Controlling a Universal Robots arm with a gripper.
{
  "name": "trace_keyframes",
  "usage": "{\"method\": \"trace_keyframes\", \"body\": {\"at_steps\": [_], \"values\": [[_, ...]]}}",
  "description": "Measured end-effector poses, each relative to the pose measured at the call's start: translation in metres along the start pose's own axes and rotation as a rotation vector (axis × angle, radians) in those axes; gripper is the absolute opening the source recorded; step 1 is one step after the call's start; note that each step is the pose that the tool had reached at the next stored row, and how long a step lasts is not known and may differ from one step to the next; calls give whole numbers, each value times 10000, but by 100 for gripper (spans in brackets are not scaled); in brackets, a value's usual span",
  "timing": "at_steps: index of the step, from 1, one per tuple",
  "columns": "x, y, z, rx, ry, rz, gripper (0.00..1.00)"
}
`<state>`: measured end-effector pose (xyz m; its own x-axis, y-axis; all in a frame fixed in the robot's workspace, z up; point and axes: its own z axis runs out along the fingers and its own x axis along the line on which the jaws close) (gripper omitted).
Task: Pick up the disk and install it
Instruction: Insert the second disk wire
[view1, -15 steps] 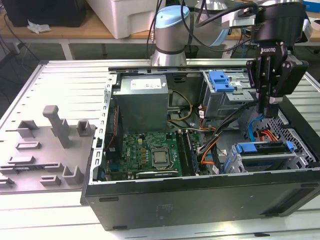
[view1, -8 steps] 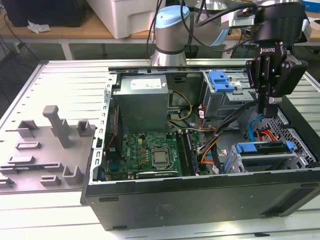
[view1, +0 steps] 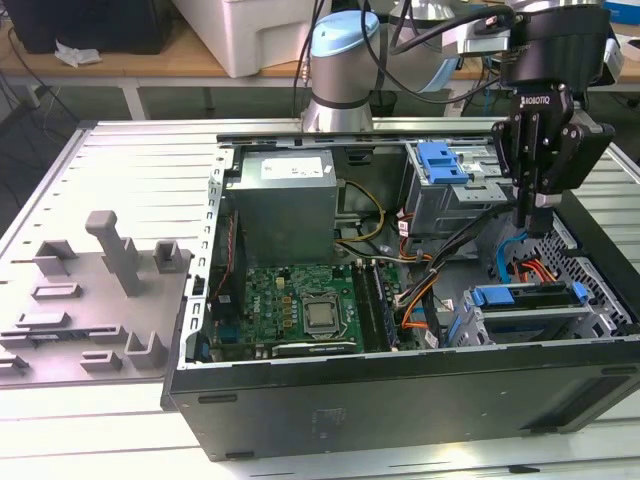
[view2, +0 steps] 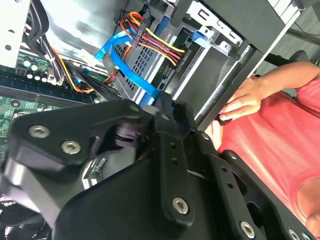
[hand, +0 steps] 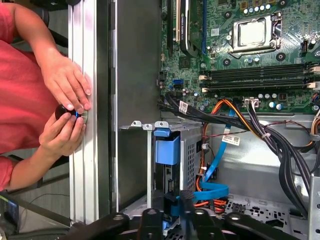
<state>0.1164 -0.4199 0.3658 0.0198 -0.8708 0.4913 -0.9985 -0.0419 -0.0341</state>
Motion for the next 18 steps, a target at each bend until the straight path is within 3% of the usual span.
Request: {"method": "trace_keyframes", "body": {"at_steps": [1, 3, 18], "values": [[0, 0, 0, 0, 1, 0, 22], [0, 0, 1, 0, 1, 0, 11], [-1, 1, 3, 0, -3, 0, 11]]}}
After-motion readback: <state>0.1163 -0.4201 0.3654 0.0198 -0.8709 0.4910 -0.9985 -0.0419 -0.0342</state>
